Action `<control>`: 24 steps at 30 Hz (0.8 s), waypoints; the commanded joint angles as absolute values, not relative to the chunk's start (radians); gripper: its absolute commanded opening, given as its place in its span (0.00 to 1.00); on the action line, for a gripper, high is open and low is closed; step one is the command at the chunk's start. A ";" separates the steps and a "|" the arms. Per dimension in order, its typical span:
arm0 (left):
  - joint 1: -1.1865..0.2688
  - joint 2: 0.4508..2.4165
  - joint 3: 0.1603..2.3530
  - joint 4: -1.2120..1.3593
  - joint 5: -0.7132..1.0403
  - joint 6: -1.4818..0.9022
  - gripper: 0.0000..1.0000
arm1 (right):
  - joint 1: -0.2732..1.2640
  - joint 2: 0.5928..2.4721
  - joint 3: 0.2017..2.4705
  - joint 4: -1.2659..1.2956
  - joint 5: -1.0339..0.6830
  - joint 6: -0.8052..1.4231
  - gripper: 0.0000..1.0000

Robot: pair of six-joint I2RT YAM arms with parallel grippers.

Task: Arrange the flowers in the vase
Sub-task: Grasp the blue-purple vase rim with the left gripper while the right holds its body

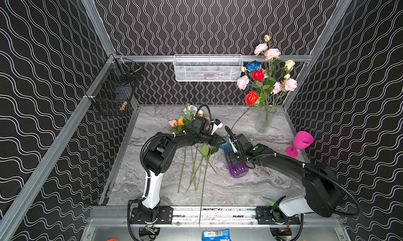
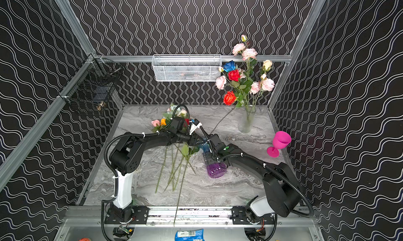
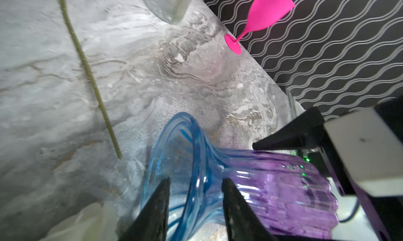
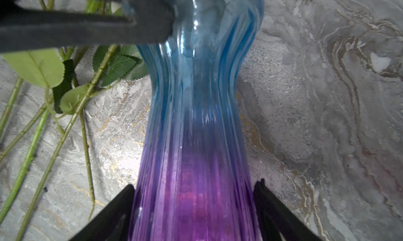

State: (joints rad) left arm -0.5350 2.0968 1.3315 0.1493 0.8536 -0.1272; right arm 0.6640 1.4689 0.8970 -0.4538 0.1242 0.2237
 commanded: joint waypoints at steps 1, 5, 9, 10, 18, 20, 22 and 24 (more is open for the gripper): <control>-0.535 2.121 1.354 0.061 0.943 -0.054 0.39 | 0.663 1.488 0.890 -0.533 0.101 0.244 0.83; -0.537 2.103 1.330 0.053 0.971 -0.044 0.33 | 0.657 1.488 0.899 -0.544 0.117 0.256 0.83; -0.536 2.071 1.280 0.076 1.018 -0.042 0.20 | 0.649 1.479 0.900 -0.564 0.158 0.266 0.83; -0.536 2.070 1.276 0.072 1.026 -0.038 0.17 | 0.643 1.475 0.900 -0.567 0.161 0.268 0.83; -0.546 2.017 1.186 0.152 1.026 -0.099 0.10 | 0.635 1.472 0.929 -0.634 0.228 0.308 0.83; -0.557 1.992 1.154 0.152 1.008 -0.102 0.11 | 0.632 1.472 0.933 -0.637 0.241 0.308 0.83; -0.573 1.970 1.127 0.150 0.988 -0.103 0.13 | 0.633 1.476 0.935 -0.636 0.244 0.310 0.83; -0.587 1.947 1.093 0.151 0.965 -0.104 0.16 | 0.635 1.481 0.940 -0.643 0.255 0.310 0.83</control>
